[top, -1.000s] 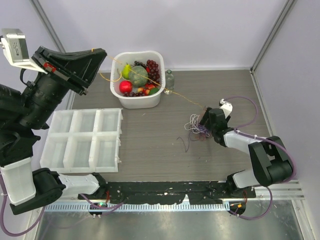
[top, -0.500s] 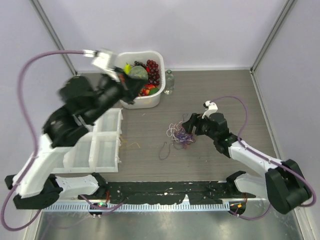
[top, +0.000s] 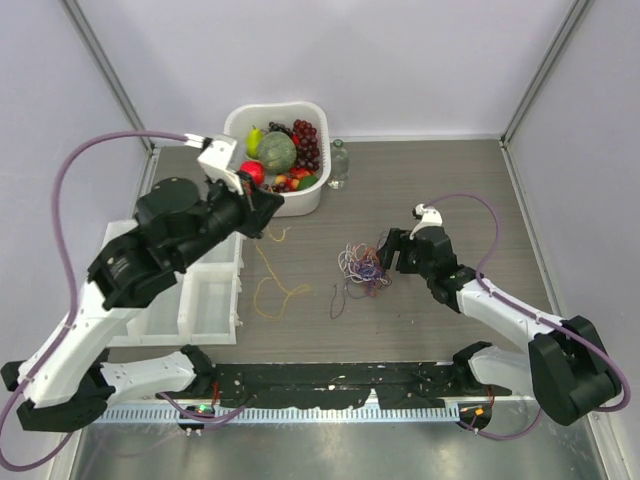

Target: Untangle the cables

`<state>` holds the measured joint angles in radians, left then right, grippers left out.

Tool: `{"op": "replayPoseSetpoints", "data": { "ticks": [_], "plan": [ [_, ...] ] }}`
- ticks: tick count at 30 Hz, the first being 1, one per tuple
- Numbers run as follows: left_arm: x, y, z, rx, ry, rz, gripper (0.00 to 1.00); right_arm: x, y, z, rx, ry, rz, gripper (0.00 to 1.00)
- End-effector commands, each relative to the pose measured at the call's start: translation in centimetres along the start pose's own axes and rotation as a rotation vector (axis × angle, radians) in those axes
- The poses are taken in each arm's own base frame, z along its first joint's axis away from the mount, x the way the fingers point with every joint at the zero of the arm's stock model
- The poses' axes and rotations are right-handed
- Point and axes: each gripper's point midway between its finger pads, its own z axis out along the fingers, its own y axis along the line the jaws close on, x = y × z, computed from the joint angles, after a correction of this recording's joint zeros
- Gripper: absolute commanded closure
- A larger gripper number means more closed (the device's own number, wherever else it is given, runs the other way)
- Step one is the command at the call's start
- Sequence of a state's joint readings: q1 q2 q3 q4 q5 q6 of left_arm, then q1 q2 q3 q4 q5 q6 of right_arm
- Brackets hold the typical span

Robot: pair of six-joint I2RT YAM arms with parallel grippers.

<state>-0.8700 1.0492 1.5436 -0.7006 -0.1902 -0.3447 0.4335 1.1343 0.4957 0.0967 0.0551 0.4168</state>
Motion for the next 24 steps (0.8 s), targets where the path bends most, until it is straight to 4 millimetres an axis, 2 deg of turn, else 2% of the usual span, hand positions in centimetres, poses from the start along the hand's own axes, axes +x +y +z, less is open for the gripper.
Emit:
{"op": "replayPoseSetpoints", "data": {
  "ticks": [1, 5, 7, 8, 11, 16, 18, 21, 22, 24],
  "plan": [
    [-0.2, 0.4, -0.7, -0.020, -0.014, -0.043, 1.00, -0.1, -0.4, -0.1, -0.003, -0.036, -0.001, 0.21],
    [6.6, 1.2, 2.8, -0.054, 0.104, -0.101, 1.00, -0.9, -1.2, -0.9, -0.013, -0.094, 0.030, 0.20],
    [10.4, 2.6, 4.7, -0.112, 0.152, -0.108, 1.00, -1.0, -1.4, -1.1, -0.025, -0.111, 0.045, 0.19],
    [12.5, 4.0, 5.6, -0.171, 0.184, -0.088, 1.00, -0.8, -0.9, -1.3, -0.064, -0.104, 0.042, 0.20],
    [16.2, 6.8, 7.7, -0.295, 0.249, -0.039, 1.00, -1.0, -0.7, -1.6, -0.076, -0.126, 0.044, 0.20],
    [23.4, 9.2, 11.2, -0.378, 0.435, -0.045, 1.00, -1.2, -0.7, -2.0, -0.090, -0.147, 0.047, 0.19],
    [25.5, 9.5, 11.8, -0.390, 0.480, -0.061, 1.00, -1.1, -0.6, -2.1, -0.095, -0.148, 0.046, 0.19],
    [27.6, 9.5, 11.9, -0.384, 0.530, -0.084, 1.00, -1.2, -0.5, -2.3, -0.107, -0.161, 0.050, 0.19],
    [28.0, 9.5, 11.8, -0.383, 0.540, -0.092, 0.98, -1.2, -0.5, -2.3, -0.108, -0.164, 0.048, 0.19],
    [28.5, 9.4, 11.4, -0.381, 0.552, -0.106, 0.88, -1.1, -0.5, -2.3, -0.109, -0.162, 0.048, 0.19]
  ]
}}
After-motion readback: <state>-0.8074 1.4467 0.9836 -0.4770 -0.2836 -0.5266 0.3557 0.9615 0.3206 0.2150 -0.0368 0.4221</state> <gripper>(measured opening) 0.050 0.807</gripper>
